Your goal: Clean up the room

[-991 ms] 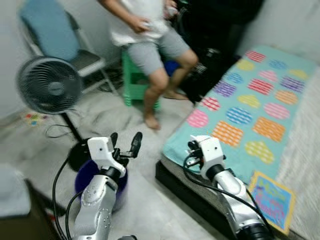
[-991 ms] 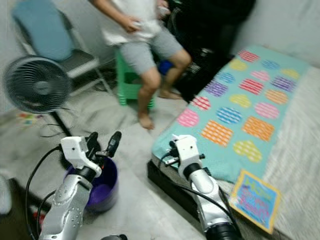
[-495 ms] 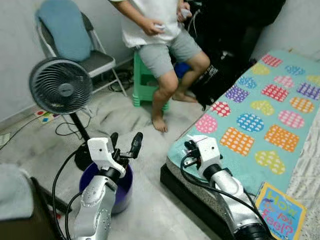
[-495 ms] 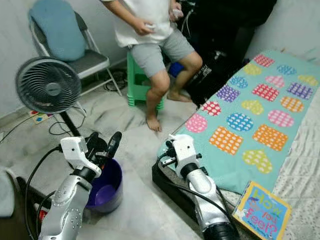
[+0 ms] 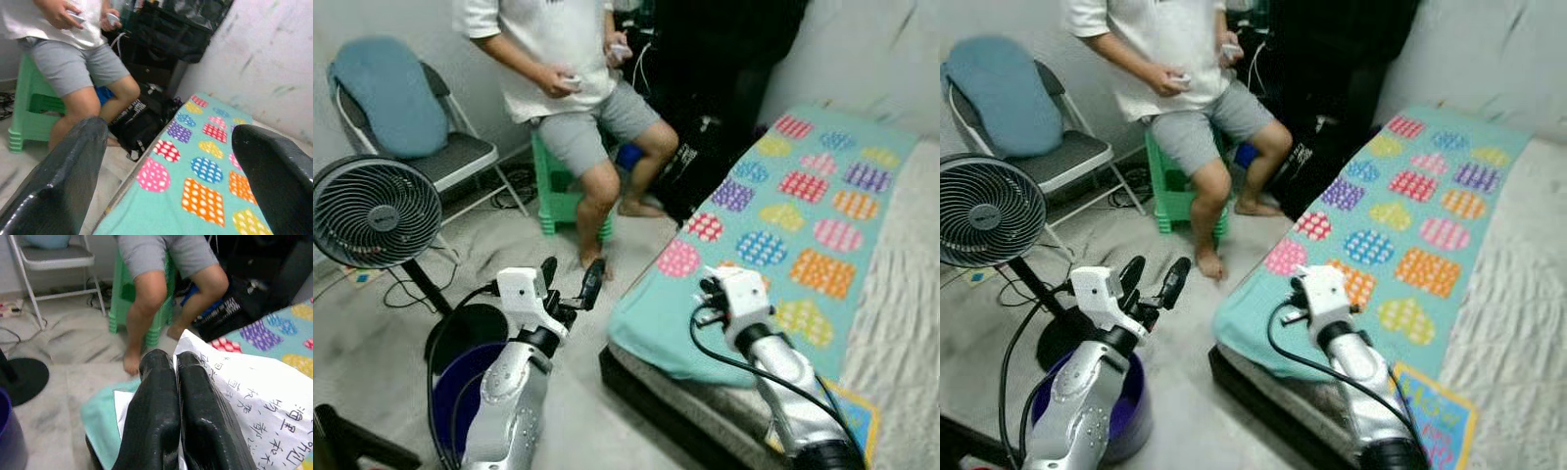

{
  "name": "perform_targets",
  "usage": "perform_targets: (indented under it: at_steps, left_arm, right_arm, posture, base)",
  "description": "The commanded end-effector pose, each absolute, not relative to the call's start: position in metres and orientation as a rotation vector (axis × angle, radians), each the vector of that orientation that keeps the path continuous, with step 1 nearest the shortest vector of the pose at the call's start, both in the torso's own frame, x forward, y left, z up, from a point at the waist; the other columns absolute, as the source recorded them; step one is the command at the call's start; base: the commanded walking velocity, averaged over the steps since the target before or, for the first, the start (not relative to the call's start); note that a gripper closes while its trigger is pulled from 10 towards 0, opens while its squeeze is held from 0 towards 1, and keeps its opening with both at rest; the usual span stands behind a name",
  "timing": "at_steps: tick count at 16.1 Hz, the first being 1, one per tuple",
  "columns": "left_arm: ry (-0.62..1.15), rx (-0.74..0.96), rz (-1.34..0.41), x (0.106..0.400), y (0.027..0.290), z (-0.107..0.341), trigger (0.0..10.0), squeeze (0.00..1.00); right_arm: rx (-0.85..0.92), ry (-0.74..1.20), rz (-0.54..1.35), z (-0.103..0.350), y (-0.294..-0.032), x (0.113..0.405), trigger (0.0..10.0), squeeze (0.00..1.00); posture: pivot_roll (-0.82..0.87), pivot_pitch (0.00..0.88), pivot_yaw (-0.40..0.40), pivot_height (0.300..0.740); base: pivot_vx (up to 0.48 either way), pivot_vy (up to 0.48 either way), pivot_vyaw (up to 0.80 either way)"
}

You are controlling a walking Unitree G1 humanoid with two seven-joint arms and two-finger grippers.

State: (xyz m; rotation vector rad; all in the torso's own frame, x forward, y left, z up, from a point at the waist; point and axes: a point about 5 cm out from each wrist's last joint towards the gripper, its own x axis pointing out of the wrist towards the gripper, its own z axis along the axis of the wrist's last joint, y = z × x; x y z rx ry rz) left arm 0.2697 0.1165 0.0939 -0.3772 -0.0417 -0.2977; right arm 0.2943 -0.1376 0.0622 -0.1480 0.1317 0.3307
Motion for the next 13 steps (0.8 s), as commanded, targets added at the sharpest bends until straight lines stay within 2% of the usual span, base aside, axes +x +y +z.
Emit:
perform_targets:
  at_steps: [1,6,13]
  left_arm:
    - [-0.043,-0.380,-0.271,0.2710,0.1192,0.0942,10.0,0.00]
    - [-0.009,-0.360,-0.219,0.2733,0.1216,0.0888,10.0,0.00]
    - [-0.009,-0.351,-0.221,0.2712,0.1216,0.0889,10.0,0.00]
  right_arm:
    - [-0.139,0.110,0.350,0.0677,-0.1297,0.2979,10.0,0.00]
    - [-0.162,0.092,0.362,0.0694,-0.1291,0.2985,10.0,0.00]
    - [-0.171,0.088,0.380,0.0682,-0.1271,0.2962,10.0,0.00]
  posture:
    - [0.01,0.033,0.027,0.740]
    - [0.01,0.029,0.027,0.740]
    - [0.02,0.039,0.029,0.740]
  base:
    - [0.251,0.000,0.00]
    - [0.049,0.000,0.00]
    - [0.000,0.000,0.80]
